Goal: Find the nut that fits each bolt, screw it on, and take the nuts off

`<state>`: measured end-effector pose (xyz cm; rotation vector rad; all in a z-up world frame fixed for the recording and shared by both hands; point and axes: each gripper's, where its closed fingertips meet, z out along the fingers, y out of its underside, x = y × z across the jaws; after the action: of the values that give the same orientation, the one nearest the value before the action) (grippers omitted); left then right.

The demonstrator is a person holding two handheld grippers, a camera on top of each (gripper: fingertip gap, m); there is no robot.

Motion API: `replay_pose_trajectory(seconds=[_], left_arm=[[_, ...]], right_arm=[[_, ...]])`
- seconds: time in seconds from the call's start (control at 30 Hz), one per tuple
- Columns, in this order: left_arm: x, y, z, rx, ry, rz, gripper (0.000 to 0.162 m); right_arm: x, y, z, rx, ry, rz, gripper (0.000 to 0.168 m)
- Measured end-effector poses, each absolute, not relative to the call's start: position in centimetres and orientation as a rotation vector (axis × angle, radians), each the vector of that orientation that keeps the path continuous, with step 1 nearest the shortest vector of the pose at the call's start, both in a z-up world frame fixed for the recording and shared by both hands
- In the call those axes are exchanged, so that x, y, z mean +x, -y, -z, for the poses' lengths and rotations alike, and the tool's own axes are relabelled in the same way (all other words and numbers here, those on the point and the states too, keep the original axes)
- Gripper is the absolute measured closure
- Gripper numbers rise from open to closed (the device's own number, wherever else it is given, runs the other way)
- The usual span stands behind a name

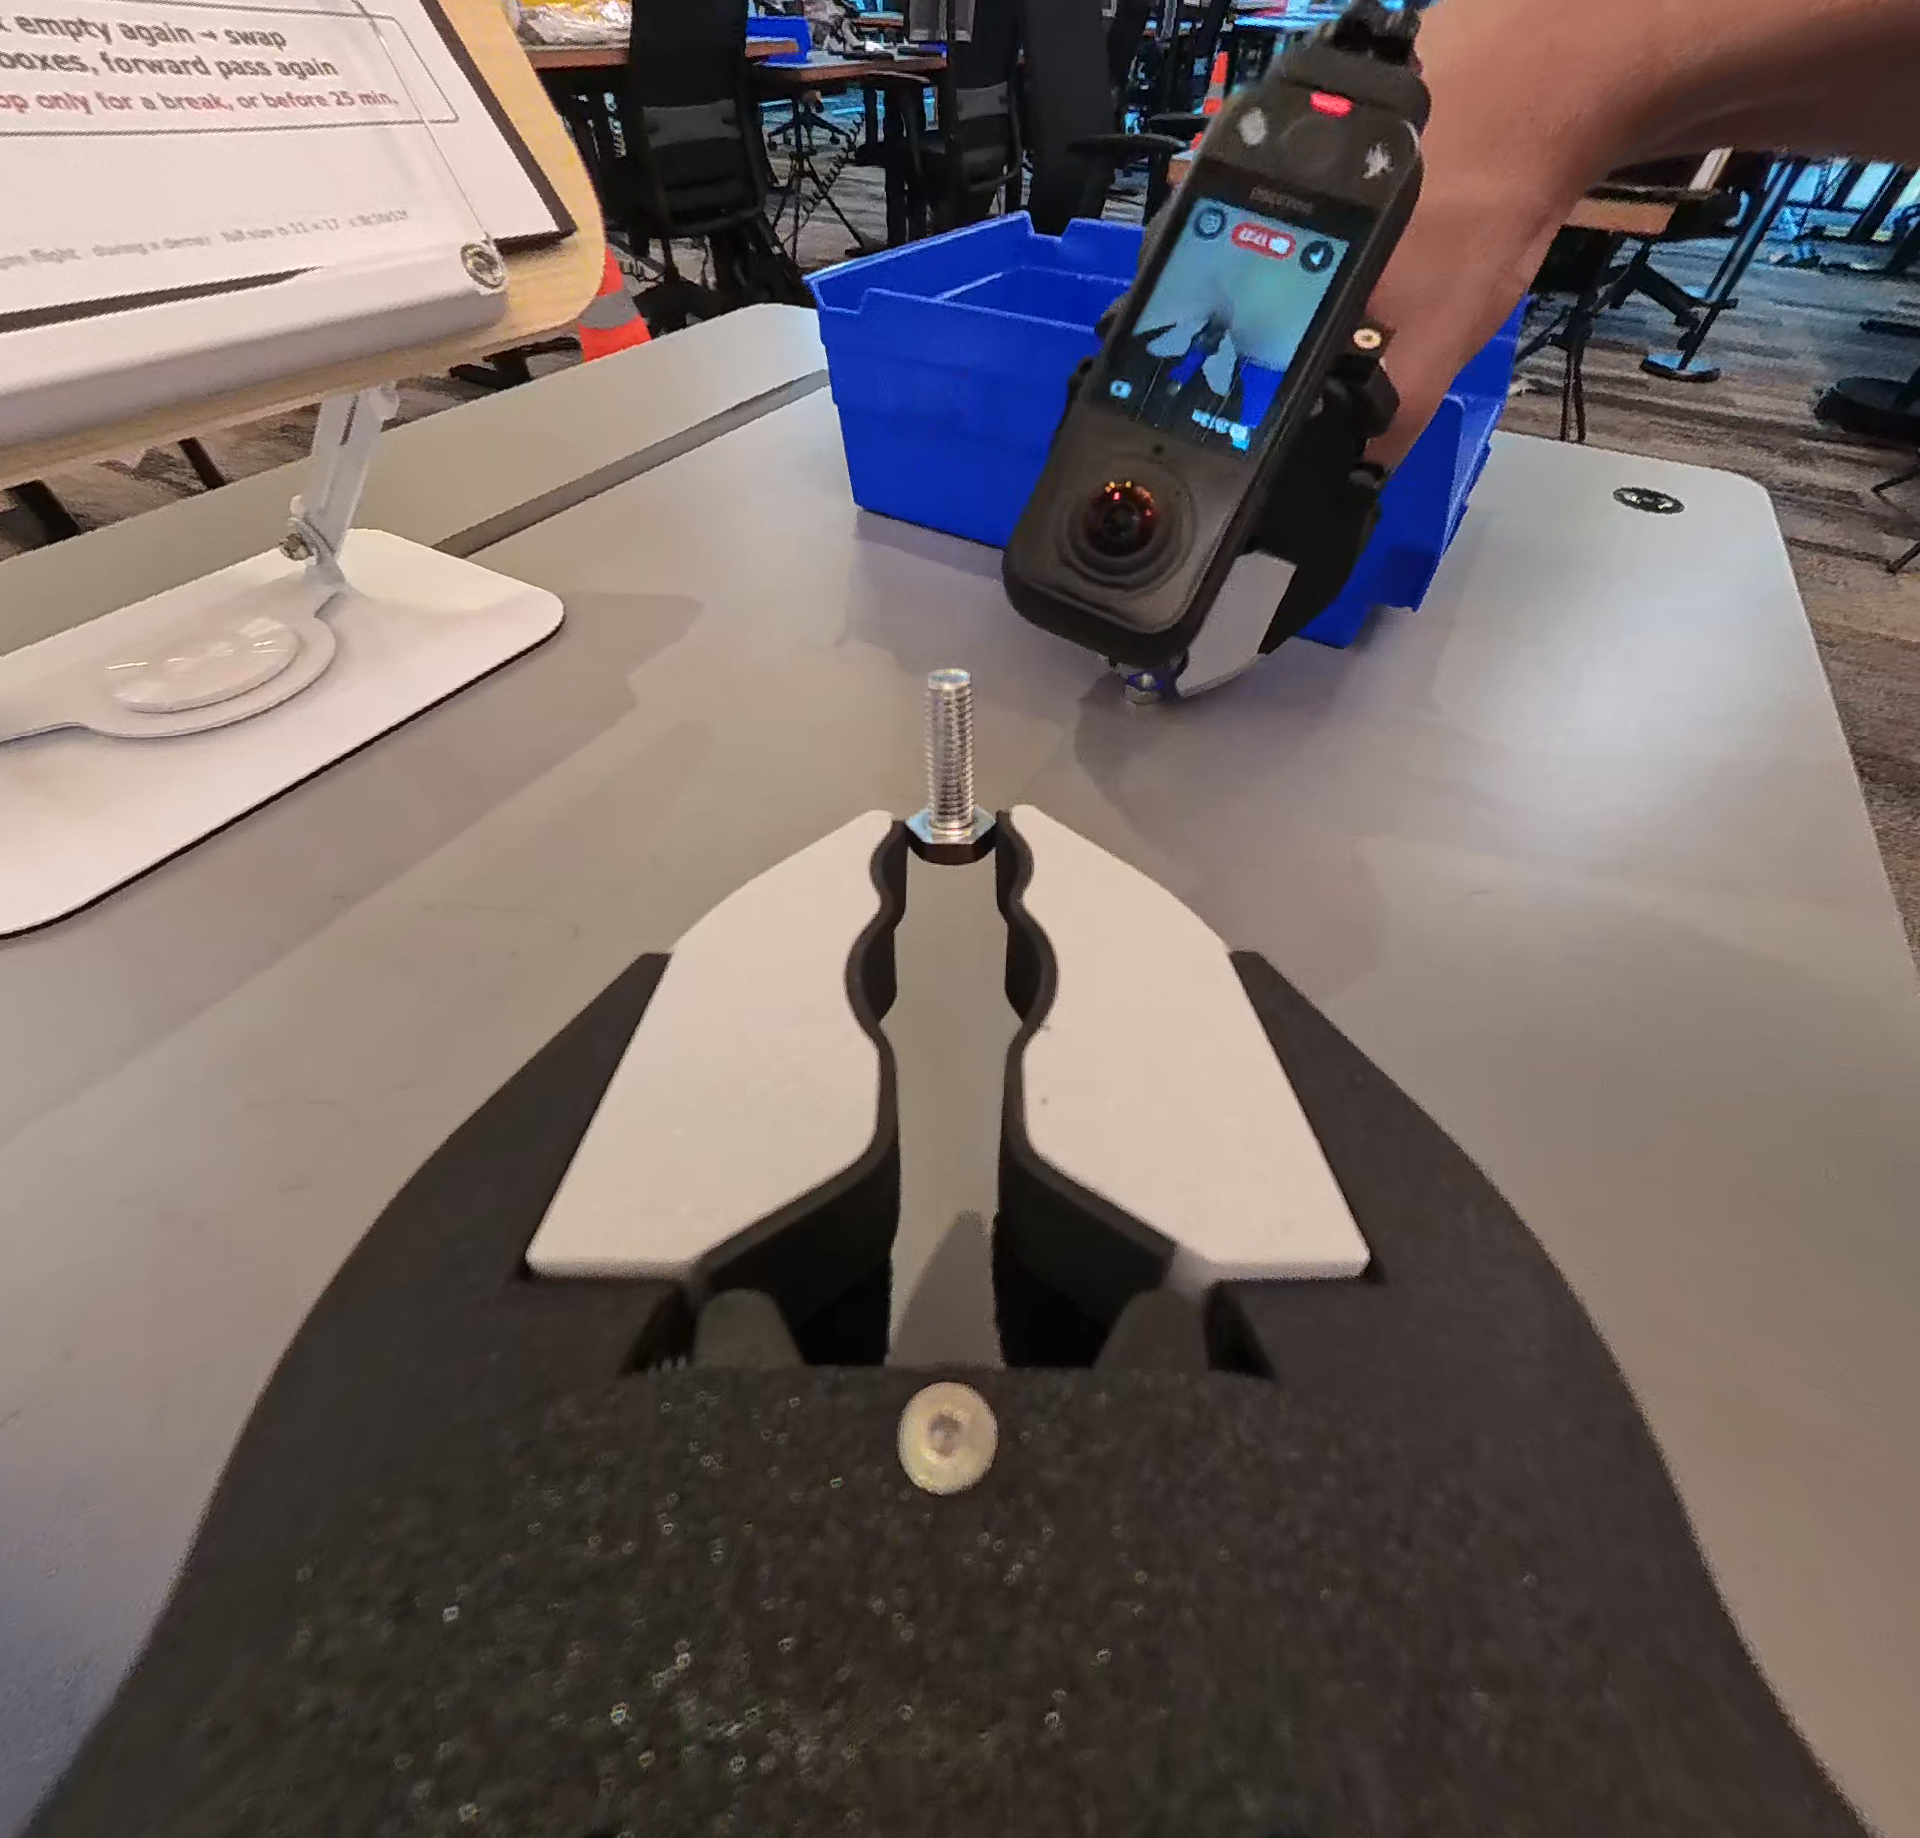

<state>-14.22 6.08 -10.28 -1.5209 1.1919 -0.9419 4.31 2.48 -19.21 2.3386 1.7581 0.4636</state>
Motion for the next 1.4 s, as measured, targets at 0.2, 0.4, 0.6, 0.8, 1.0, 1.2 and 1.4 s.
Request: replay_pose_trajectory(seconds=[0.2, 0.4, 0.6, 0.8, 1.0, 1.2, 1.4], left_arm=[[-14.0, -5.7, 10.5, -1.513, -1.221, 0.93, 0.147], [-14.1, -5.8, 10.6, -1.514, -1.225, 0.931, 0.147], [-14.2, -5.7, 10.6, -1.518, -1.231, 0.944, 0.147], [-14.1, -4.7, 10.6, -1.496, -1.303, 0.999, 0.147], [-13.2, -3.3, 12.1, -1.503, -1.43, 1.017, 0.147], [-12.9, -2.2, 12.3, -1.463, -1.489, 1.033, 0.147], [-13.3, -1.3, 12.0, -1.411, -1.542, 1.041, 0.147]], right_arm=[[4.3, -2.6, 19.3, 2.331, -1.763, -0.397, 0.142], [3.8, -3.0, 19.5, 2.276, -1.779, -0.3, 0.147], [3.4, -3.4, 19.5, 2.305, -1.824, -0.239, 0.153], [-5.8, -2.8, 13.1, 2.677, -2.203, 0.22, 0.154], [-11.3, -2.0, 8.7, 2.459, -2.756, -0.058, 0.154], [-12.4, -2.1, 9.6, 2.267, -2.767, -0.135, 0.153], [-13.6, -1.8, 9.8, 2.24, -2.742, 0.014, 0.153]])
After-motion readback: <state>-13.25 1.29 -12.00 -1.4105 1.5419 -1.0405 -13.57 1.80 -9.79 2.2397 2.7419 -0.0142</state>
